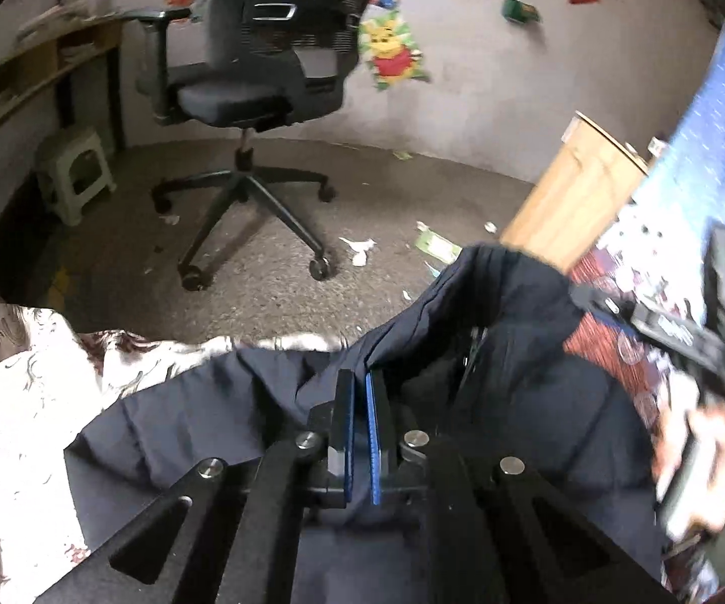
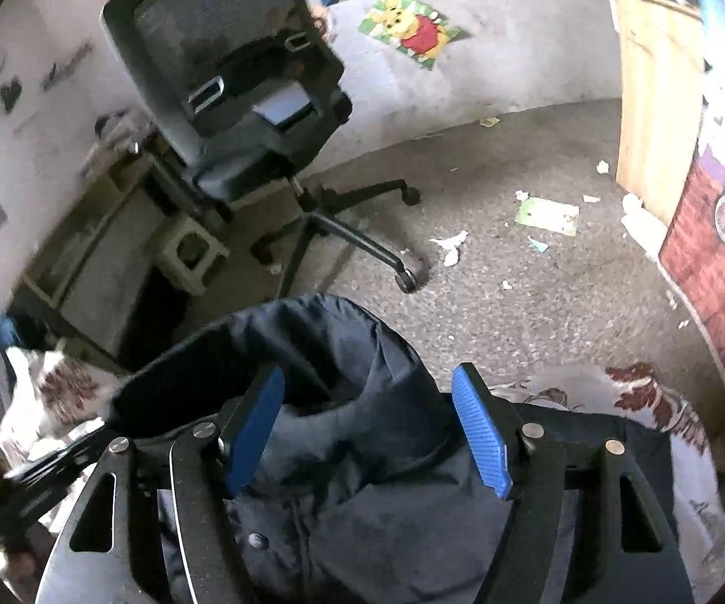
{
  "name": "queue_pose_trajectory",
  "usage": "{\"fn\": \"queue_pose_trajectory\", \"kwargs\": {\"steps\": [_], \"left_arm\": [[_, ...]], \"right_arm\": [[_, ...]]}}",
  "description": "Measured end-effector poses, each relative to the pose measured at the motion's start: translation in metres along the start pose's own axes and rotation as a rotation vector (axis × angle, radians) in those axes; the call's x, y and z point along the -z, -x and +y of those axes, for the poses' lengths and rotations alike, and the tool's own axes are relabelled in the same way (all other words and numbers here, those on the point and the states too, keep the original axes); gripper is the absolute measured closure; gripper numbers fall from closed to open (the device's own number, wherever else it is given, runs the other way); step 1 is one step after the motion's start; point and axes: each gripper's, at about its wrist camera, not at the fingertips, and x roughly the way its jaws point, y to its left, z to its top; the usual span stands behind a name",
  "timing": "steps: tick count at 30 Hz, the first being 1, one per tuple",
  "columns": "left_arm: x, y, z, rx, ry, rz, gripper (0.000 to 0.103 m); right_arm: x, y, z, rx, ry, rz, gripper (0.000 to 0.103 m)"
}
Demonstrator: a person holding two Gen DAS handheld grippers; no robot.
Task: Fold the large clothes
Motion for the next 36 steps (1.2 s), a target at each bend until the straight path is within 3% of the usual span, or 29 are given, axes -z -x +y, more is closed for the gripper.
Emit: {"fn": "queue_pose_trajectory", "kwargs": {"steps": [5,8,11,14,19,23,26,31,34,36], "left_arm": [[0.026,0.015,0.012,0.047,-0.014,0.030,0.098],[0.033,0.019,0.019,0.057,-0.012,0.053,0.098],[0.042,0.021,0.026,0.039,-0.017,0.103,0.098],[0.049,0.008,0.035,0.016,-0.014,0.183,0.098],[0.059,-0.033,0.033,-0.036,-0.029,0.304,0.098],[0.076,-0.068,0.022,-0.137,-0.116,0.348,0.101],[0.079,-0.072,0.014,-0.166,-0.176,0.311,0.101],[0.079,-0.053,0.019,-0.118,-0.175,0.259,0.101],[0.080,-0.022,0.025,-0.070,-0.151,0.173,0.101],[0.079,0.003,0.029,-0.083,-0.142,0.083,0.101]], "right_arm": [[-0.005,0.005,0.002,0.055,0.052,-0.006,0.081],[-0.002,0.024,0.001,-0.010,0.078,-0.044,0.093],[0.016,0.055,0.009,-0.074,0.216,-0.079,0.095],[0.042,0.070,0.011,-0.082,0.378,-0.034,0.096],[0.075,0.030,-0.002,0.003,0.444,0.128,0.097],[0.091,-0.006,-0.012,0.060,0.414,0.158,0.096],[0.085,-0.004,-0.013,0.067,0.385,0.159,0.097],[0.075,0.036,-0.023,-0.034,0.341,0.160,0.088],[0.061,0.072,-0.027,-0.086,0.327,0.076,0.086],[0.040,0.085,-0.029,-0.095,0.291,0.004,0.086]]}}
